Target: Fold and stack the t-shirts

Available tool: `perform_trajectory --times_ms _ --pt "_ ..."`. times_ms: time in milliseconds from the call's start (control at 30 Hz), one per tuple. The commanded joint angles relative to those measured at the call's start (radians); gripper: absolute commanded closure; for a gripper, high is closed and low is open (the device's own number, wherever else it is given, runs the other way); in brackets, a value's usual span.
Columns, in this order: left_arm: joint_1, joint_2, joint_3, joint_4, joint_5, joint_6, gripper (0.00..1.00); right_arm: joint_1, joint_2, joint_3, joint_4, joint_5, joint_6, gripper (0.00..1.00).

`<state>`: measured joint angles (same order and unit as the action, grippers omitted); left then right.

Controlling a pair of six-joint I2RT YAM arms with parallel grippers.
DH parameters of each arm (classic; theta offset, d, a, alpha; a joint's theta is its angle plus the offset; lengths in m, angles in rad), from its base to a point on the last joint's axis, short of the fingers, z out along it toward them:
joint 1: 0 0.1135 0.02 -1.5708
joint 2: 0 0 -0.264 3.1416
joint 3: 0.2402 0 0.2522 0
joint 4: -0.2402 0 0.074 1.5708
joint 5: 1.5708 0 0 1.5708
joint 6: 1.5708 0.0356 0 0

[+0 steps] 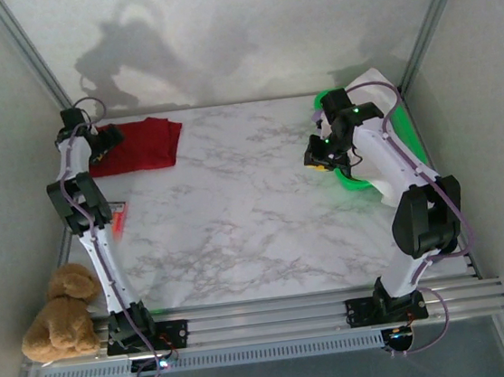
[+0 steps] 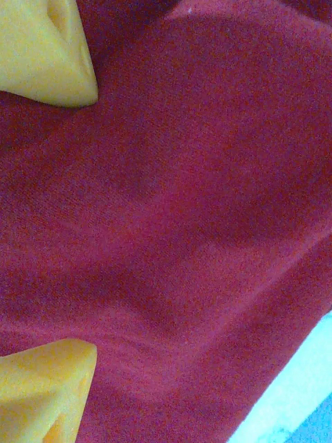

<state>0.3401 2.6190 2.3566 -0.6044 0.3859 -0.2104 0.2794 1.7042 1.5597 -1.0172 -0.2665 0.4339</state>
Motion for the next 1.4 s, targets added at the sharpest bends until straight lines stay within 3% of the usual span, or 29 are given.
perform_trajectory --times_ms 0,133,200,433,533,633,800,933,1067,1267,1367 --pt "-0.015 0.053 0.038 -0.028 0.082 -0.014 0.13 0.0 0.009 0.026 -0.021 -0.014 0.006 0.76" --pt "-0.019 0.014 0.032 -0.006 0.129 -0.026 0.09 0.0 -0.004 0.018 -0.008 -0.014 0.009 0.75" --pt "-0.021 -0.053 -0.026 0.034 0.119 -0.033 0.06 0.0 -0.016 0.003 0.012 -0.018 0.009 0.69" --pt "-0.018 -0.47 -0.412 0.263 0.016 -0.079 0.0 -0.001 -0.034 -0.012 0.042 -0.006 -0.006 0.55" --pt "-0.019 -0.64 -0.533 0.314 -0.012 -0.081 0.0 -0.001 -0.053 -0.017 0.057 0.006 -0.013 0.34" --pt "-0.03 -0.798 -0.651 0.36 -0.037 -0.086 0.0 -0.003 -0.079 -0.044 0.103 0.007 -0.018 0.01" --pt "-0.115 -1.111 -1.01 0.58 -0.168 -0.066 0.0 -0.002 -0.115 -0.11 0.184 0.072 -0.029 0.01" --pt "-0.256 -1.379 -1.43 0.89 -0.33 0.009 0.0 -0.002 -0.178 -0.217 0.305 0.263 -0.059 0.01" --pt "-0.364 -1.582 -1.795 1.237 -0.455 0.162 0.0 0.0 -0.277 -0.422 0.571 0.446 -0.164 0.01" --pt "-0.368 -1.656 -1.893 1.188 -0.519 0.144 0.0 -0.002 -0.388 -0.731 1.002 0.569 -0.368 0.01" --pt "-0.367 -1.65 -2.007 1.345 -0.542 0.149 0.0 -0.003 -0.4 -0.83 1.174 0.62 -0.383 0.01"
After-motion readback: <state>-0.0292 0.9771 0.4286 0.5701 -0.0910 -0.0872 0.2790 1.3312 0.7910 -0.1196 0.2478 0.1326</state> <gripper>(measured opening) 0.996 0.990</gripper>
